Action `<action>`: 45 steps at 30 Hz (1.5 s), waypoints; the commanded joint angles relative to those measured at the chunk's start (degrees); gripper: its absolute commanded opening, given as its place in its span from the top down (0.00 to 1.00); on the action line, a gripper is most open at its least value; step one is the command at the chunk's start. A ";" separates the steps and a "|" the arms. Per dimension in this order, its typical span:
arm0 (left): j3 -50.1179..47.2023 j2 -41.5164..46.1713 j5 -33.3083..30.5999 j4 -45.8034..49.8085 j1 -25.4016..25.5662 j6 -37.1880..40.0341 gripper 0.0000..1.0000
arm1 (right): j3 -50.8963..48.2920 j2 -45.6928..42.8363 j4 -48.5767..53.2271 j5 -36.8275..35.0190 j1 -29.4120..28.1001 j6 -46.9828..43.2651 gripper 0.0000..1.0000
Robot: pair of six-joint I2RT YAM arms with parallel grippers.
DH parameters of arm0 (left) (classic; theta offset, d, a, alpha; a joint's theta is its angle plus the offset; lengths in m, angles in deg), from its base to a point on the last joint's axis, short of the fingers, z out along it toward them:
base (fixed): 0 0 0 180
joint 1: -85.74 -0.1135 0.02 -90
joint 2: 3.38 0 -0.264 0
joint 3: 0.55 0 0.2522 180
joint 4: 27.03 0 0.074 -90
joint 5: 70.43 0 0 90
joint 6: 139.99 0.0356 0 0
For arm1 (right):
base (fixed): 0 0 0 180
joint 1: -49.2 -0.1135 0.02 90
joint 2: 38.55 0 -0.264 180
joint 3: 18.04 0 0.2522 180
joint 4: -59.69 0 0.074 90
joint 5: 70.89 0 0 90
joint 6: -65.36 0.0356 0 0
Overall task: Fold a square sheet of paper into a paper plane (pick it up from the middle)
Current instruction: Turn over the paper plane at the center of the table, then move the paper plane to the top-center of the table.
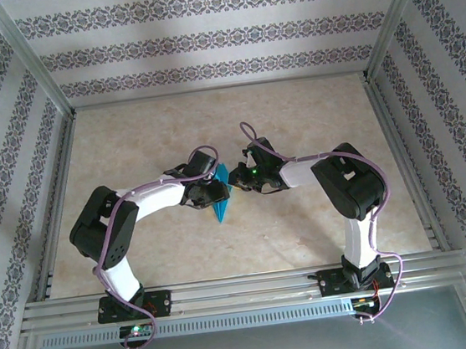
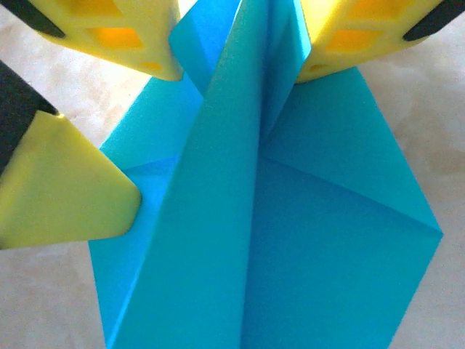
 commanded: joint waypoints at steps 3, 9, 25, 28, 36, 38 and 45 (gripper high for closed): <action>0.68 1.41 -1.98 1.36 0.68 -1.27 0.65 | -0.29 -0.76 -0.50 0.65 0.77 -1.01 0.89; 1.32 0.75 -2.56 2.16 0.67 -1.05 0.78 | -0.34 -0.64 -0.50 0.74 0.77 -1.10 0.89; 7.14 -0.61 -7.40 11.60 0.67 6.92 0.99 | 0.32 -4.70 2.76 -0.40 2.14 -3.94 0.72; 9.03 0.17 -11.01 15.36 0.60 9.73 1.00 | -0.44 -9.19 6.42 -4.05 3.52 -7.87 0.56; 17.06 -3.95 -13.01 17.74 -1.60 14.64 1.00 | -3.07 -20.61 16.89 -17.02 7.59 -18.58 0.30; 20.92 -6.70 -13.60 18.48 -2.23 15.97 1.00 | -3.91 -22.55 17.38 -17.89 8.20 -21.09 0.26; 34.71 -16.85 -15.17 20.75 -4.37 18.35 1.00 | -7.07 -28.12 18.15 -21.67 9.20 -23.51 0.10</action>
